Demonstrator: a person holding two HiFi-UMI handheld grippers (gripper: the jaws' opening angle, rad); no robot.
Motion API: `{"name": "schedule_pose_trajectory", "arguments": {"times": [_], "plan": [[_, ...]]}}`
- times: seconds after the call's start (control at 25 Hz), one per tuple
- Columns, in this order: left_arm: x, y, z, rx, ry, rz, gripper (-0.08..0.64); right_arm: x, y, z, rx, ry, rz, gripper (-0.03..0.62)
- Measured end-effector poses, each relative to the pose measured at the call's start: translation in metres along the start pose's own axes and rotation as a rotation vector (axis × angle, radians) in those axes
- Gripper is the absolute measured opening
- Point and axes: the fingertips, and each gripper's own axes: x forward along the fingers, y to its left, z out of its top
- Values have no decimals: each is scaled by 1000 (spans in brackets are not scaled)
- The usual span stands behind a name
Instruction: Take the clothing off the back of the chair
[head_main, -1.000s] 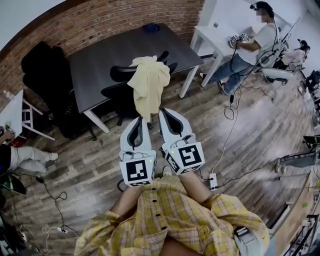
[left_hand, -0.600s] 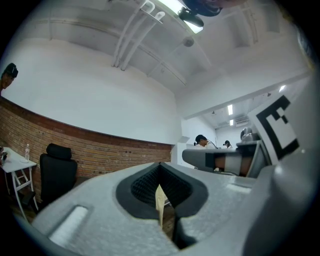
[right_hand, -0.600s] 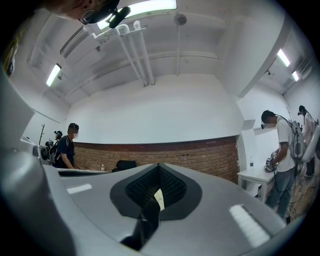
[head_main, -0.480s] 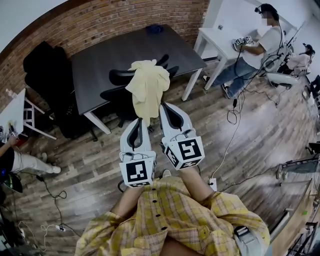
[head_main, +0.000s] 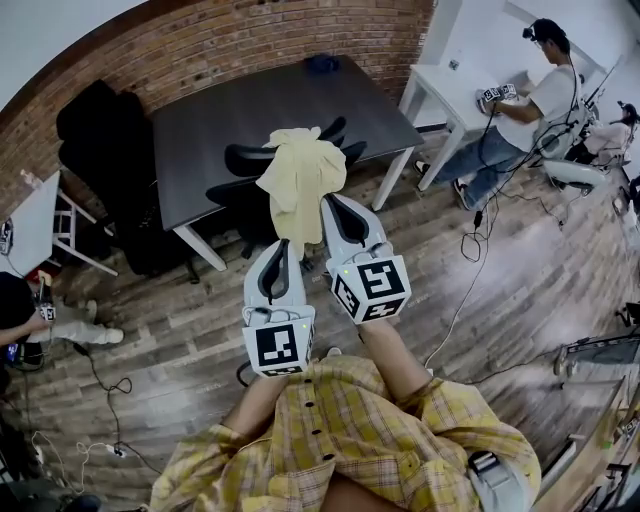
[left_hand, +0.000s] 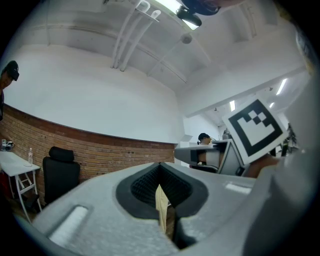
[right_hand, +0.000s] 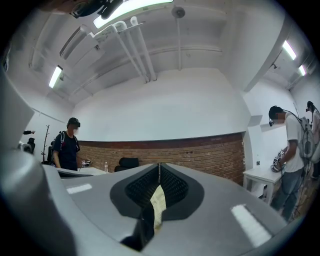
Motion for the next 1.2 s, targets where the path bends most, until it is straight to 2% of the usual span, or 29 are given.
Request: {"name": "schedule_pose_trajectory", "arguments": {"times": [0.64,0.8,1.2], "plan": [[17,6,-1,40,-5,28,0,50,-27,-9,6,36,5,95],[19,10,-2,44,-4,31,0,66,-30,-14,-8,59,14,133],[22,13,-1,46,-5,55,0,110,-52,-31,28,88,-6,224]]}}
